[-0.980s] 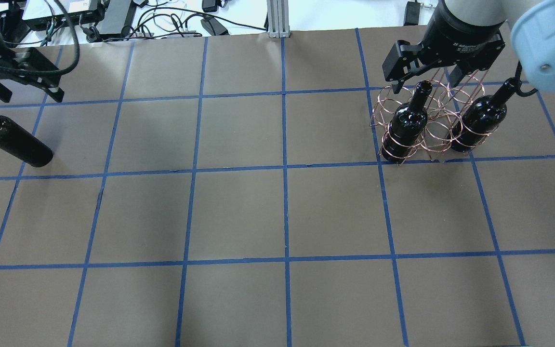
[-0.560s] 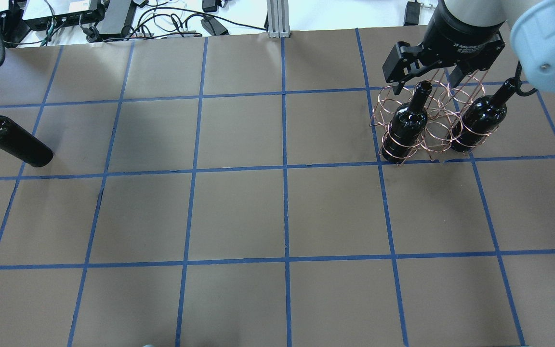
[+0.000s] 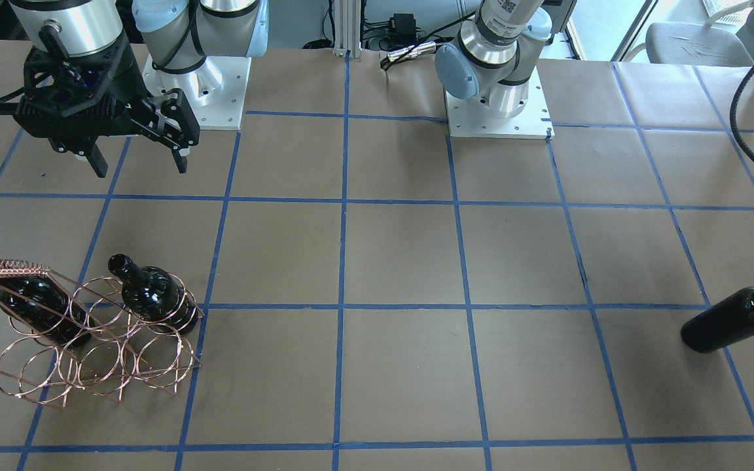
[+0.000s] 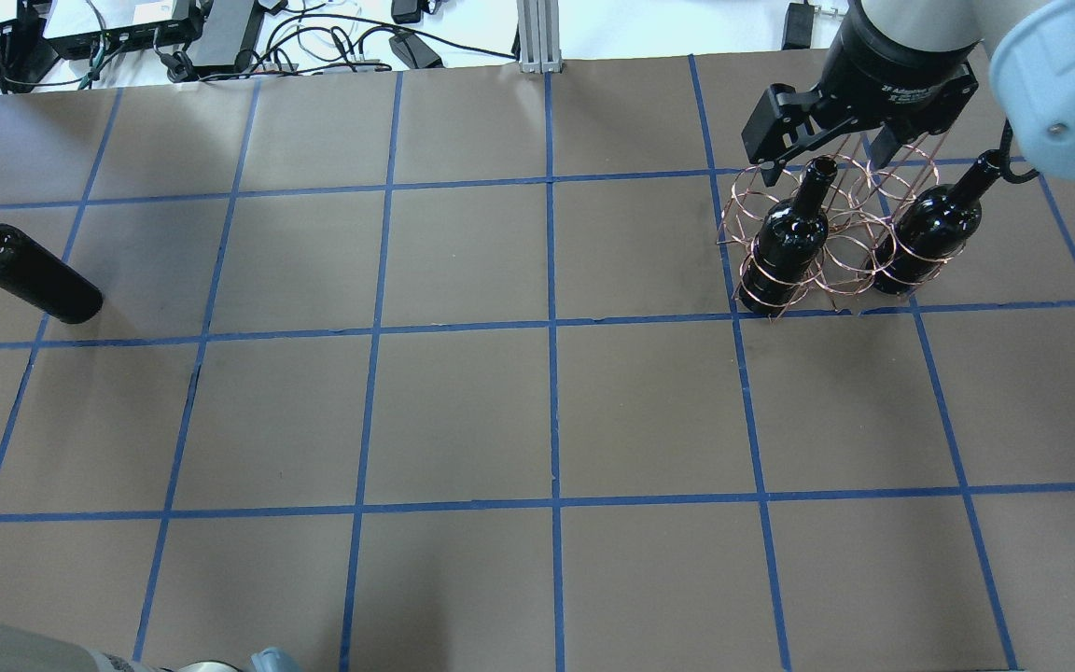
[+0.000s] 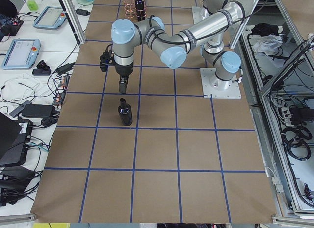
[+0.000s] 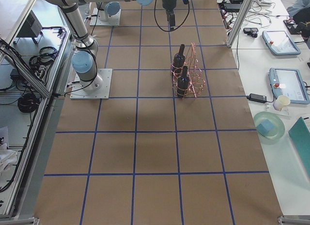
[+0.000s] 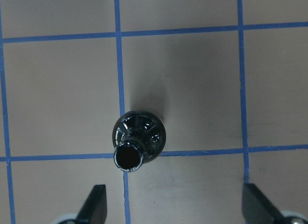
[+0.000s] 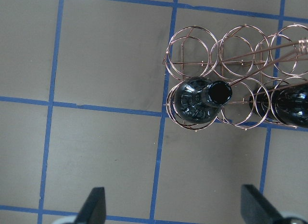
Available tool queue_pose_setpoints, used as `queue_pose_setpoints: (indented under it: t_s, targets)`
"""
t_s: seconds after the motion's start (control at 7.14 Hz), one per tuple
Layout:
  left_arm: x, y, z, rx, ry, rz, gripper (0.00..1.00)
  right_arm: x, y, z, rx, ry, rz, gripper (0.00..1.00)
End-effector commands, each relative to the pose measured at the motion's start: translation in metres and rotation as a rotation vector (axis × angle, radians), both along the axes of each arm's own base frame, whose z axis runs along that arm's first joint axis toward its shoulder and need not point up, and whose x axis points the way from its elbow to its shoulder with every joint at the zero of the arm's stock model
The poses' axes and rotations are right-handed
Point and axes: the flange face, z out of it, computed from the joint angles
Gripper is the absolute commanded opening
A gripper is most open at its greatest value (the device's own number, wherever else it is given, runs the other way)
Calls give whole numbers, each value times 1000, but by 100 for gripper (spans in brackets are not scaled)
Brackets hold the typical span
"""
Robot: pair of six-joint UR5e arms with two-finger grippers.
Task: Place wine into wine basket
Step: 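Move the left gripper down over the neck of the lying black bottle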
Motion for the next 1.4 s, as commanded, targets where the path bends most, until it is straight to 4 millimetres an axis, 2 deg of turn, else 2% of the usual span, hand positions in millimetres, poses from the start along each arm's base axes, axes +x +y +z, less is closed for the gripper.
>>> queue_pose_setpoints:
  t_s: [0.0, 0.14, 0.42, 0.84, 0.98, 1.26]
  targets:
    - [17, -12, -24, -7, 9, 7, 99, 0, 0, 0, 2, -3, -2, 100]
    - [20, -16, -38, 10, 22, 8, 97, 0, 0, 0, 2, -3, -2, 100]
    - [24, -20, -51, 27, 32, 13, 93, 0, 0, 0, 1, -3, -2, 100]
    - [28, -25, -65, 34, 36, 17, 72, 0, 0, 0, 2, -3, -2, 100]
    - [31, -26, -69, 50, 25, 16, 67, 0, 0, 0, 1, -3, -2, 100]
    - [33, -26, -74, 63, 19, 14, 65, 0, 0, 0, 1, -3, -2, 100]
